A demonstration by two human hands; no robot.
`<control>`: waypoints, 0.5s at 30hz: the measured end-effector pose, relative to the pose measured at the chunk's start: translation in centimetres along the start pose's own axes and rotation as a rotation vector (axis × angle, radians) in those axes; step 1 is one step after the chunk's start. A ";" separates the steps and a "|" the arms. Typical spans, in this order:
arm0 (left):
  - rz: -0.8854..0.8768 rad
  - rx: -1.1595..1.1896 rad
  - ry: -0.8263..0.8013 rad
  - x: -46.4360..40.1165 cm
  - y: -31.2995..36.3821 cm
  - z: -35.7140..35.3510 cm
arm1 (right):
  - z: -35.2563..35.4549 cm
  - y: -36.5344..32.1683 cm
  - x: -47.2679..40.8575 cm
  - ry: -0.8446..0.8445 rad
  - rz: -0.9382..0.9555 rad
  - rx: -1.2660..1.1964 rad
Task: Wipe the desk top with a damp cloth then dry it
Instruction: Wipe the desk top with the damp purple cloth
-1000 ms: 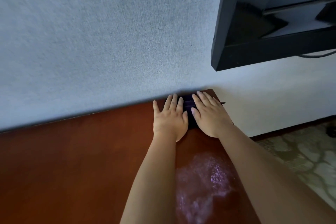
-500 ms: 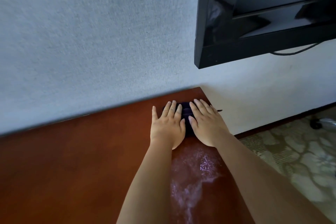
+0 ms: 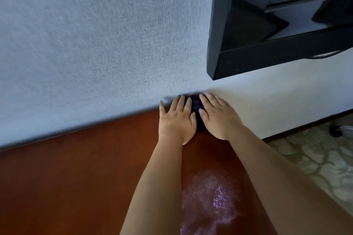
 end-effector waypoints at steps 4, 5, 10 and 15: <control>0.003 0.010 -0.018 1.2 0.1 0.0 | 0.0 -0.4 1.4 -0.001 -0.030 -0.005; -0.003 0.007 -0.022 1.7 0.2 0.0 | 0.0 -0.6 2.1 -0.008 -0.036 -0.005; -0.040 -0.013 -0.051 5.7 0.6 -0.4 | 0.0 -1.8 6.4 -0.047 -0.059 -0.002; -0.083 -0.042 -0.074 10.3 1.0 -0.7 | -0.5 -3.3 11.2 -0.069 -0.080 0.019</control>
Point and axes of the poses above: each hand's wrist, its own x-axis away from the middle knuckle, its own z-axis out of the back of the hand, y = z × x, the point moved 1 cm from there along -x, towards the middle knuckle, and after that the axes turned 3 degrees about z, right-handed, at the moved point
